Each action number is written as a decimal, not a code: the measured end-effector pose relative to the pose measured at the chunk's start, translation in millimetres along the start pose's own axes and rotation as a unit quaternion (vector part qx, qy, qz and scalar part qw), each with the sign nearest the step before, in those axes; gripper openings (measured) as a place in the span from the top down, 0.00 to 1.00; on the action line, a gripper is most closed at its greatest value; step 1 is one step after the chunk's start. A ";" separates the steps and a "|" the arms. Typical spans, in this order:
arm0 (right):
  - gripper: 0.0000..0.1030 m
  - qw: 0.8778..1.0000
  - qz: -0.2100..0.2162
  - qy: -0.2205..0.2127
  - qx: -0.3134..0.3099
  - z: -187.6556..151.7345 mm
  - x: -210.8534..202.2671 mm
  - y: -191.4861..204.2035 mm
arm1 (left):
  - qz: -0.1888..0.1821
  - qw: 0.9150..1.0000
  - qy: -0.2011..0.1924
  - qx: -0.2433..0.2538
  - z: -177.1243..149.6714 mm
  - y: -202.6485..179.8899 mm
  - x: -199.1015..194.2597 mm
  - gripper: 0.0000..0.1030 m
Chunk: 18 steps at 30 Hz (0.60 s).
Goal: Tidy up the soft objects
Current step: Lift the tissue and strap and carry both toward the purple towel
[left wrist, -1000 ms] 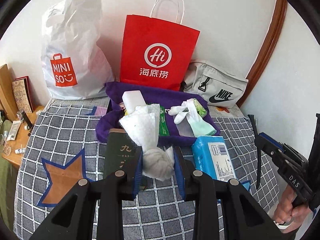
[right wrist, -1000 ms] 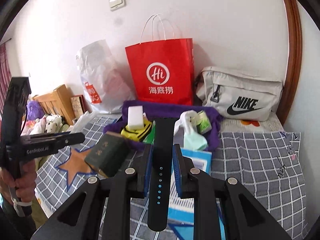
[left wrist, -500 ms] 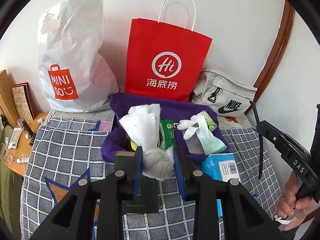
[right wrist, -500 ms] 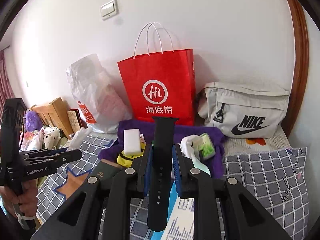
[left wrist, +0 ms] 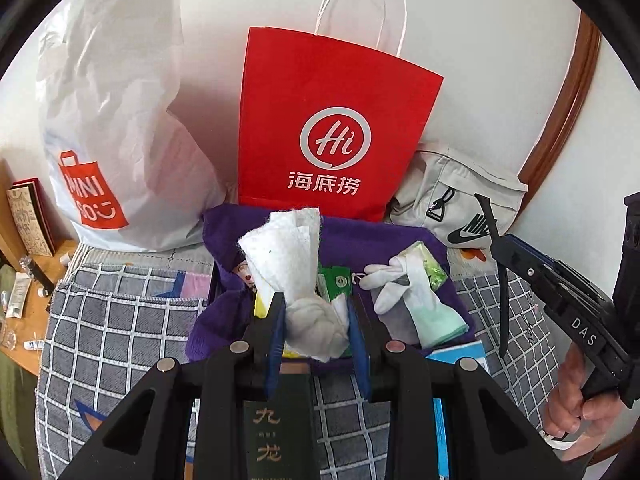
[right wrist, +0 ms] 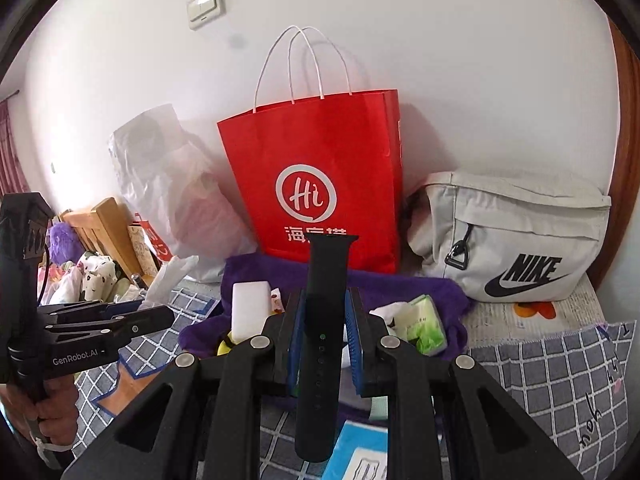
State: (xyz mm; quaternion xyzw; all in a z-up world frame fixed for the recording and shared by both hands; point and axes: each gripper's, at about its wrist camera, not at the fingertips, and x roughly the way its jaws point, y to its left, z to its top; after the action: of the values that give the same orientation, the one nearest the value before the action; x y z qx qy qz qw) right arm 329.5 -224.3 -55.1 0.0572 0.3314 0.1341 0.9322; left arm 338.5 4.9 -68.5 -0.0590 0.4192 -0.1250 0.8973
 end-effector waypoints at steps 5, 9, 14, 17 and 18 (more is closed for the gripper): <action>0.80 1.000 0.006 0.004 0.012 -1.3 17.3 -11.6 | -0.007 1.000 0.004 -0.004 6.2 0.0 18.7 0.73; 0.80 1.000 0.010 0.014 0.013 -2.7 29.4 -20.8 | -0.016 1.000 0.013 -0.008 10.6 -2.7 39.4 0.73; 0.80 1.000 0.015 0.018 0.015 -4.6 38.2 -30.0 | -0.030 0.999 0.017 0.002 10.0 -9.8 57.1 0.73; 0.80 0.999 0.020 0.022 0.019 -7.0 45.7 -35.4 | -0.032 0.999 0.027 0.010 11.4 -13.0 68.4 0.73; 0.80 0.999 0.023 0.026 0.024 -8.3 50.3 -38.2 | -0.033 0.999 0.028 0.012 11.1 -12.4 70.3 0.73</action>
State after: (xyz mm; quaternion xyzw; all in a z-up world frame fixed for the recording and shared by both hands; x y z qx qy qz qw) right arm 369.9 -246.3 -99.3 0.0834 0.3569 0.1490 0.9184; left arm 388.3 -26.3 -110.6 -0.0585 0.4406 -0.1606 0.8813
